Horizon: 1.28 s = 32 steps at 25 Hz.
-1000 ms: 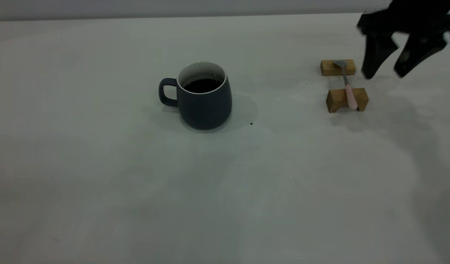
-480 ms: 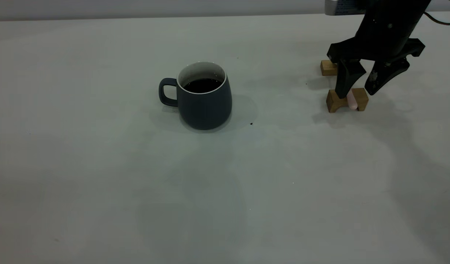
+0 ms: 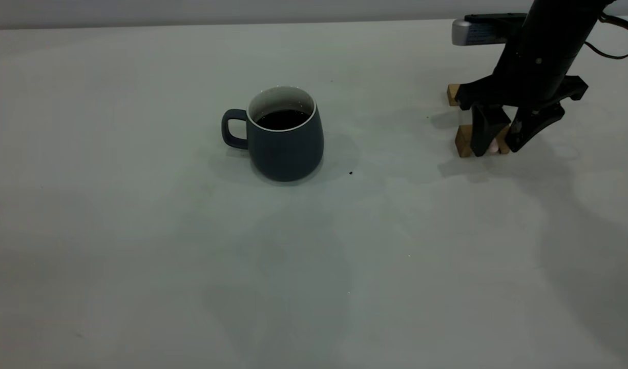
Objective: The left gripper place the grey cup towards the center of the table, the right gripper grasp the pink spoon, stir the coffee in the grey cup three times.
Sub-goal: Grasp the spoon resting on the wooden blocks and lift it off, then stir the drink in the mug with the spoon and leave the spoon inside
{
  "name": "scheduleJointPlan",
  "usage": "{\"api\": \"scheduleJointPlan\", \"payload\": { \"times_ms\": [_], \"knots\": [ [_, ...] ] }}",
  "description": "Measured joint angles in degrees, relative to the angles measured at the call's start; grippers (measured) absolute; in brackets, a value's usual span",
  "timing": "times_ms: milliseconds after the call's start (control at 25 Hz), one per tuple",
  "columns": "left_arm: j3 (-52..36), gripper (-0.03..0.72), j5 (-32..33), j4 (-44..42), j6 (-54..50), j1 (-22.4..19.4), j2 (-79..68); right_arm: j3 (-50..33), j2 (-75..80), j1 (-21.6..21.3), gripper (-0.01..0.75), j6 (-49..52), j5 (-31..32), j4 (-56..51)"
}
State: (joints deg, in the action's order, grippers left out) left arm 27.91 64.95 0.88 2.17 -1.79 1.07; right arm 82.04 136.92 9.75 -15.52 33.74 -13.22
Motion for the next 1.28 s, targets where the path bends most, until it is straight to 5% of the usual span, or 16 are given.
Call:
{"api": "scheduleJointPlan", "payload": {
  "times_ms": [200,520,760,1000,1280],
  "knots": [
    [0.0,0.27,0.0,0.0,0.0,0.0,0.0,0.0,0.0,0.0,0.144,1.37,0.17,2.12],
    [0.0,0.27,0.0,0.0,0.0,0.0,0.0,6.05,-9.49,0.0,0.147,4.75,13.39,1.36],
    [0.0,0.27,0.0,0.0,0.0,0.0,0.0,13.66,-14.76,0.57,0.147,6.77,29.58,-26.74],
    [0.0,0.27,0.0,0.0,0.0,0.0,0.0,13.72,-14.7,6.04,0.147,13.41,26.55,-50.21],
    [0.0,0.27,0.0,0.0,0.0,0.0,0.0,13.72,-13.82,14.79,0.147,41.3,20.95,-59.0]
  ]
}}
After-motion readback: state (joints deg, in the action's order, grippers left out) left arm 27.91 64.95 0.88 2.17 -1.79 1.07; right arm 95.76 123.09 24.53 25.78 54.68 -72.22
